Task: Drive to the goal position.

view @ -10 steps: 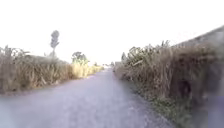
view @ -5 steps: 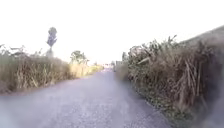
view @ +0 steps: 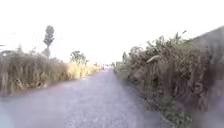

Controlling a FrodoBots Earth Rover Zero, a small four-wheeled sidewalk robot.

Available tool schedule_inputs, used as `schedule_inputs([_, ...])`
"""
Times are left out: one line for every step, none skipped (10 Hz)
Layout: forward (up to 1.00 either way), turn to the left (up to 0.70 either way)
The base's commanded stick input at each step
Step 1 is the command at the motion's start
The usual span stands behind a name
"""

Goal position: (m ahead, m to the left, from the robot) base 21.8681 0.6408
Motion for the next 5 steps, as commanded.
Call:
schedule_inputs([1.00,0.00])
schedule_inputs([1.00,0.00])
schedule_inputs([1.00,0.00])
schedule_inputs([1.00,0.00])
schedule_inputs([1.00,0.00])
